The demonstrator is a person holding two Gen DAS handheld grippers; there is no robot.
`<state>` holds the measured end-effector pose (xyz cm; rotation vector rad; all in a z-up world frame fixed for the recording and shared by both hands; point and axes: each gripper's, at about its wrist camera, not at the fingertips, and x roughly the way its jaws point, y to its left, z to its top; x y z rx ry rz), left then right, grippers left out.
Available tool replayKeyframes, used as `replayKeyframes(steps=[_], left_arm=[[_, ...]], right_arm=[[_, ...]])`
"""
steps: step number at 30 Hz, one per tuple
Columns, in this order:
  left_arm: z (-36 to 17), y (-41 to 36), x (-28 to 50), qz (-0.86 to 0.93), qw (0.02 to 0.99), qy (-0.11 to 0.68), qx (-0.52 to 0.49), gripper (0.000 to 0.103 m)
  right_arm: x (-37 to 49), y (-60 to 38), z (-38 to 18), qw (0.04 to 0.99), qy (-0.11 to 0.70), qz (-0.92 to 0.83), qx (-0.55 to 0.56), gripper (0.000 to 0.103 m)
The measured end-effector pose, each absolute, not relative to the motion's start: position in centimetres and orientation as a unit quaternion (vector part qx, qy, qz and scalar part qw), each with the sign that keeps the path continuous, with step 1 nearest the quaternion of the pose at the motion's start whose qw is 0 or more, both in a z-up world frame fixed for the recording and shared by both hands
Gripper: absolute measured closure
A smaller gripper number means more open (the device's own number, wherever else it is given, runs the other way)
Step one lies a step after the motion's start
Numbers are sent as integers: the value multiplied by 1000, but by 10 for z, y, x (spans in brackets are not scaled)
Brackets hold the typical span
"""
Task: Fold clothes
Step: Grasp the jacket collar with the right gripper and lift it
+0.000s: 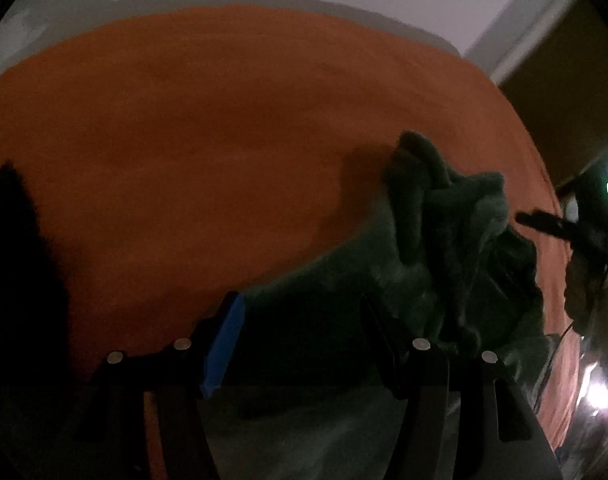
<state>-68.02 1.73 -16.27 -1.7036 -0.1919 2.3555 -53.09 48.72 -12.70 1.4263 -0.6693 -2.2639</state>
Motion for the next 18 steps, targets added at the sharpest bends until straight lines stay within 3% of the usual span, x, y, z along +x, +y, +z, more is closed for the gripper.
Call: replayKeyframes(steps=[2,4,6,8,9,10,11,14,18], left_arm=[[-174,30,-697,793,100,-46,-599,42],[-184,33,-709,785,77,-53,-612,60],[-181,37,-714,787,86,-78,-606,63],[-173,47,-720,796,95,-80,-592,60],[-170,50,-723,797,103,-84,-589,50],[-167,55,-727,797,110,-93,-586,39],[-164,57,-730,798,112,-101,-584,37],[-153,68,-737,802,137,-135,-566,34],[-159,88,-744,799,153,-146,-564,31]], right_arm=[[-547,473,-136,187,-240,-800,517,26],[-559,465,-144,178,-244,-799,521,26],[-568,461,-151,166,-252,-800,518,26],[-572,460,-153,171,-272,-802,503,43],[-571,458,-149,184,-275,-805,492,66],[-570,456,-145,197,-277,-808,482,69],[-568,454,-140,215,-273,-809,474,69],[-560,448,-125,260,-259,-810,457,69],[-535,454,-103,273,-226,-833,424,87]])
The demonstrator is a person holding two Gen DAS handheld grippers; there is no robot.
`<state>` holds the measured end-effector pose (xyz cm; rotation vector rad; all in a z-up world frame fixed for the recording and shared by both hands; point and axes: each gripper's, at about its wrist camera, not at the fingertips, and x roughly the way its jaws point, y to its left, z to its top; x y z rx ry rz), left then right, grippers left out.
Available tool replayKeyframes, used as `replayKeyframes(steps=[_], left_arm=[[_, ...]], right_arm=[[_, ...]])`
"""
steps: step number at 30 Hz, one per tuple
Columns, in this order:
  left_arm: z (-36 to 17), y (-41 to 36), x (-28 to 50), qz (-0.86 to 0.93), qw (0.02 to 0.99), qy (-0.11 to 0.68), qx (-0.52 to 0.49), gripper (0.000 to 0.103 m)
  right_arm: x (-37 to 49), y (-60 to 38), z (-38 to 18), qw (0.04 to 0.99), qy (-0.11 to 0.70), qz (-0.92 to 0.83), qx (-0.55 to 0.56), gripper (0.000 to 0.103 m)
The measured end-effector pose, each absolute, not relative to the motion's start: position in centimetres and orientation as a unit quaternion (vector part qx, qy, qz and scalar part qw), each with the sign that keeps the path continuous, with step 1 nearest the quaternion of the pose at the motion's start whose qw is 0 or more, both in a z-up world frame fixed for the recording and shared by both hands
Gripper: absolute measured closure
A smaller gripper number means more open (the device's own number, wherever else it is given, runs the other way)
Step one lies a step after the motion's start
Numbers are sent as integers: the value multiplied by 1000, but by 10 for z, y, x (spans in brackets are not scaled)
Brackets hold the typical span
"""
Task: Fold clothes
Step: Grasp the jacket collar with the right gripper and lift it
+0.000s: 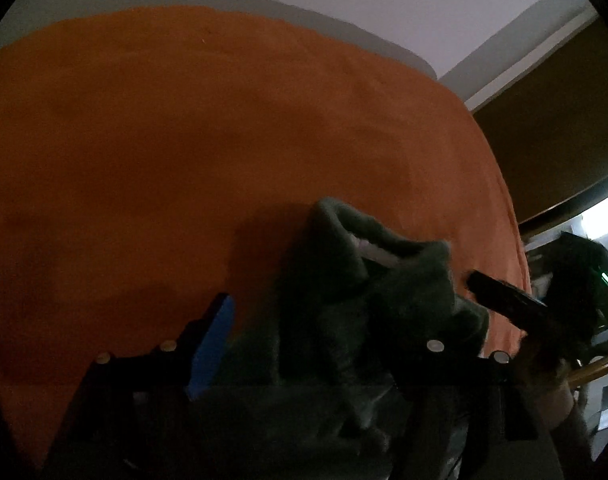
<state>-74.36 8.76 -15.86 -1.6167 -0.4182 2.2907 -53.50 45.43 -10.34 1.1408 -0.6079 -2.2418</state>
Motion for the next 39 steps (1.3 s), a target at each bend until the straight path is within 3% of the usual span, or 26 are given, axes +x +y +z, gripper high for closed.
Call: replayKeyframes(steps=[2,3,5,6,9,10,11,13,14,17,19,22,26,30,32,33,34,37,39], left_arm=[[-164,98,-747,797,156,-145,-566,31],[-165,102,-749,799,159,-147,-561,32],[-169,110,-751,806,165,-148,-548,58],[-169,115,-751,808,164,-142,-547,80],[-168,122,-752,813,160,-127,-545,90],[-167,122,-754,815,157,-126,-544,91],[-166,122,-756,816,155,-124,-543,91],[-164,121,-759,819,151,-121,-541,92],[-163,121,-761,820,149,-120,-540,92],[-159,126,-756,823,153,-114,-535,93],[-150,125,-743,831,163,-113,-520,93],[-127,120,-710,846,185,-121,-485,94],[-101,100,-642,868,220,-127,-426,94],[-114,92,-567,867,236,-123,-421,93],[-137,93,-534,860,228,-116,-441,91],[-148,92,-522,861,217,-111,-447,88],[-156,91,-514,862,207,-110,-450,82],[-164,81,-487,863,184,-146,-447,70],[-148,66,-465,871,190,-186,-414,60]], right_arm=[[-512,450,-86,290,-174,-858,387,94],[-502,447,-80,296,-151,-865,375,103],[-496,444,-81,296,-130,-861,392,103],[-495,442,-82,295,-124,-857,404,103],[-519,444,-100,264,-153,-830,468,101],[-530,444,-106,255,-159,-822,484,94],[-542,441,-111,246,-159,-817,497,87],[-563,436,-119,227,-167,-811,513,42],[-573,434,-123,217,-173,-808,520,39],[-595,424,-130,213,-218,-795,525,40],[-596,419,-128,212,-223,-801,513,86],[-571,414,-103,227,-176,-838,464,89],[-487,405,-59,252,-60,-889,378,90],[-390,392,-54,281,19,-899,336,87],[-359,387,-77,289,24,-883,369,70],[-344,385,-90,288,24,-875,389,55],[-332,384,-103,287,23,-867,406,50],[-312,390,-120,272,-6,-861,430,49],[-304,409,-109,260,-77,-871,409,47]])
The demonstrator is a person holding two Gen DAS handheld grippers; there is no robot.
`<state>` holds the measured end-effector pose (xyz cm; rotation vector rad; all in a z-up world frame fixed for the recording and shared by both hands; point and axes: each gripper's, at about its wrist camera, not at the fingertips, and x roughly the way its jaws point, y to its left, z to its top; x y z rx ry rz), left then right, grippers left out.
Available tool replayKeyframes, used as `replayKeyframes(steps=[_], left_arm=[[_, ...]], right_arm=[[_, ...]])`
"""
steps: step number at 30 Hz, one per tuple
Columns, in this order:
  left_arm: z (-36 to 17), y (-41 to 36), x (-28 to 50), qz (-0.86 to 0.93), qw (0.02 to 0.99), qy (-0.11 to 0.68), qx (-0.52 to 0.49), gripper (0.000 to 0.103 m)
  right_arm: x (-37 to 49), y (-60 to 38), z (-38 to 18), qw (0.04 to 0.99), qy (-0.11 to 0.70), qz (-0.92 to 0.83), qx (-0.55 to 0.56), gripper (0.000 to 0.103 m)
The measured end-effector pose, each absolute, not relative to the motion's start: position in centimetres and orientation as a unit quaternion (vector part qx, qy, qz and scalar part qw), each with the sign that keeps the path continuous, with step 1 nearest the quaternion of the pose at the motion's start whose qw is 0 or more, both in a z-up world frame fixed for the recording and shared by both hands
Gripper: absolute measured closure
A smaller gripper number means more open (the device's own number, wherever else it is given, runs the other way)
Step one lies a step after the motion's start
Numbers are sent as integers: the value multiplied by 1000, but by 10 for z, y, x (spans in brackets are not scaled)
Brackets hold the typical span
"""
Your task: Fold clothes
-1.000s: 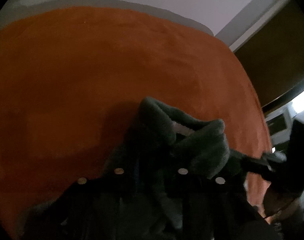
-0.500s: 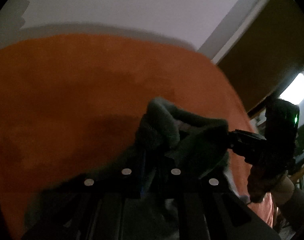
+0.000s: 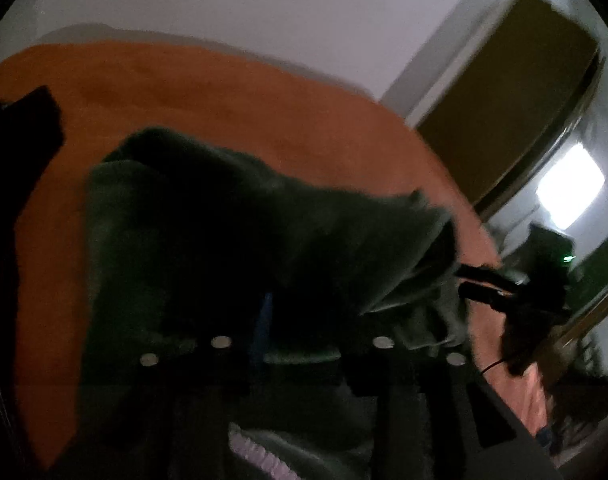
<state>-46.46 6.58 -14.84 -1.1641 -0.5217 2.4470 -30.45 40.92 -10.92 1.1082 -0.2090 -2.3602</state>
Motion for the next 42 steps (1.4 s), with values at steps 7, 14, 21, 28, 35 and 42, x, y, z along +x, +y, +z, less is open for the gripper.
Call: replayKeyframes(steps=[7,14,21,28,35,42], left_arm=[[-103,70,-514,890,172,-191,-377,38],[-150,158,-597,851,114,-137,-494,38],[-221,130,-559,839,19,-110,-532,77],[-217,131,-553,841,0,-134,-524,68],[-148,156,-579,889,-21,-155,-430,43],[-181,175,-628,874,-103,-122,-460,43]], right_arm=[[-338,425,-59,251,-196,-889,328,35],[-392,355,-116,205,-148,-856,451,55],[-364,324,-154,183,-3,-878,442,56],[-351,347,-141,190,-53,-877,439,57],[-369,387,-90,99,-149,-918,355,45],[-447,372,-143,25,-98,-893,438,79]])
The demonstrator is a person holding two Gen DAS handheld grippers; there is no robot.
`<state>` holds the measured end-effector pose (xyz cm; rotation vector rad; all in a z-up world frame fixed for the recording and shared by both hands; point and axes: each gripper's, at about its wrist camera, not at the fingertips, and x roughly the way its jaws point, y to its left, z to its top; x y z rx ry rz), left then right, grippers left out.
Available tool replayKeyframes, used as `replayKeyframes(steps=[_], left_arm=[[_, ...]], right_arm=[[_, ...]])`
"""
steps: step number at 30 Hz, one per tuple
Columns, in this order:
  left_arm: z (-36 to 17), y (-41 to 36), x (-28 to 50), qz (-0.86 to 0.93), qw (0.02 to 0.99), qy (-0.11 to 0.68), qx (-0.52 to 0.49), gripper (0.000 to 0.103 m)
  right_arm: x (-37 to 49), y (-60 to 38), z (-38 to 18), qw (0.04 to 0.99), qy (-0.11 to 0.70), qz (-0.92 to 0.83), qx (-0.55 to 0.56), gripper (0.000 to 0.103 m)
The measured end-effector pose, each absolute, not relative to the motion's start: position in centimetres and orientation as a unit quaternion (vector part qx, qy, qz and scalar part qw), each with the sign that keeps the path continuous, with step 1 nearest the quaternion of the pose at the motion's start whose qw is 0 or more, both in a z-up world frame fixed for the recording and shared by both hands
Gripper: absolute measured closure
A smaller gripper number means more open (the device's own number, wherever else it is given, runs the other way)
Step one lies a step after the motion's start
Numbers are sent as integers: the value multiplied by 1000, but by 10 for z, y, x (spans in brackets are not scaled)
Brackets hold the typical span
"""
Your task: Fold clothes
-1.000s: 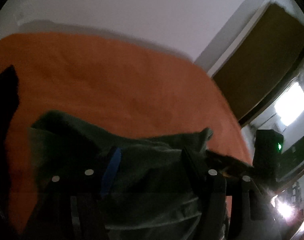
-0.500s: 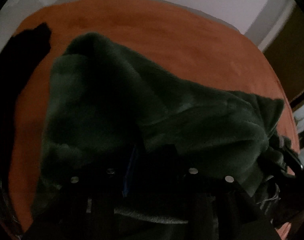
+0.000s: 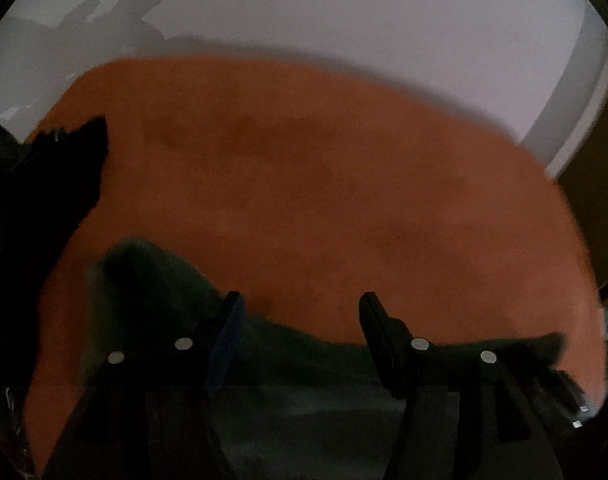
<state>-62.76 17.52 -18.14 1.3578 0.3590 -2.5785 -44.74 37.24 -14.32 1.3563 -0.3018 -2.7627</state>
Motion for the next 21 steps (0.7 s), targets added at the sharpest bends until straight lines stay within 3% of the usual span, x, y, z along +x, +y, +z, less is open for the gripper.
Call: replayKeyframes(steps=[3,9,14,19,21], left_arm=[[-212,156,-611,-867,128,107,469,56],[-224,145,-572,-887,119,109,433,60],[-220,141,-572,-877,107,134,448,60],[-183,150,-541,-868,61,197,451,46],[-177,168,-526,-866,23,191,462,46]], right_arm=[[-447,408,-168,-9,-127,-876,465,103],[-416,448,-169,-21,-145,-902,406,103],[-429,454,-184,-10,-166,-884,436,103],[-395,456,-142,33,-196,-892,405,103],[-377,448,-128,62,-193,-893,402,103]])
